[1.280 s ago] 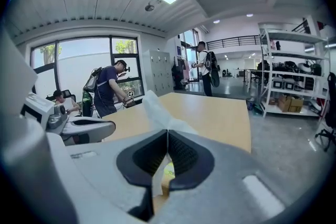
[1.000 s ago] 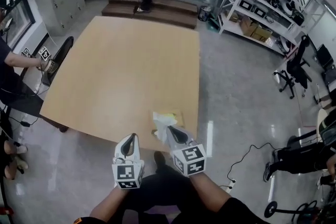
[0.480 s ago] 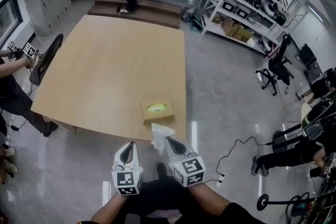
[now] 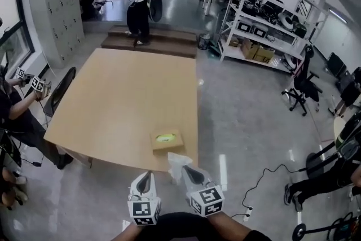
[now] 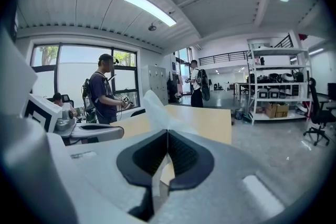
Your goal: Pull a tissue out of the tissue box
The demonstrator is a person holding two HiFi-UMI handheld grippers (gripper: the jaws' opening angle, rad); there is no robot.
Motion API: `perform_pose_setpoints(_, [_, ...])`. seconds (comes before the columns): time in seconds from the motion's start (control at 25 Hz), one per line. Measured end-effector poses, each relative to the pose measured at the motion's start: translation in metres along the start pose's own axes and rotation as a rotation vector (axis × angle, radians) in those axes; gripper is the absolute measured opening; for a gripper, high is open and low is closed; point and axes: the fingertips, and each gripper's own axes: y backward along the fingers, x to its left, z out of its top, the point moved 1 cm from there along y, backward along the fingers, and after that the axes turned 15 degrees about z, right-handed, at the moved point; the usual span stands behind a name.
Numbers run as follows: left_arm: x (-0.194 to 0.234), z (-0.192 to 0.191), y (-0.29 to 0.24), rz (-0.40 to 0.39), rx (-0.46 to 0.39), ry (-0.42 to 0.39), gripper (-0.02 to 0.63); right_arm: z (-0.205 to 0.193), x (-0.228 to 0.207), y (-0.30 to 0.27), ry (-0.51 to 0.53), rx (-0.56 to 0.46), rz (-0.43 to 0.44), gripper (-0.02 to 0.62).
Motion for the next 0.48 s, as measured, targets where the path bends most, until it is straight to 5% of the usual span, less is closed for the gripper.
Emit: perform_pose_setpoints(0.48, [-0.081, -0.019, 0.029, 0.14, 0.007, -0.009, 0.018, -0.021, -0.044, 0.074, -0.002, -0.033, 0.113, -0.002])
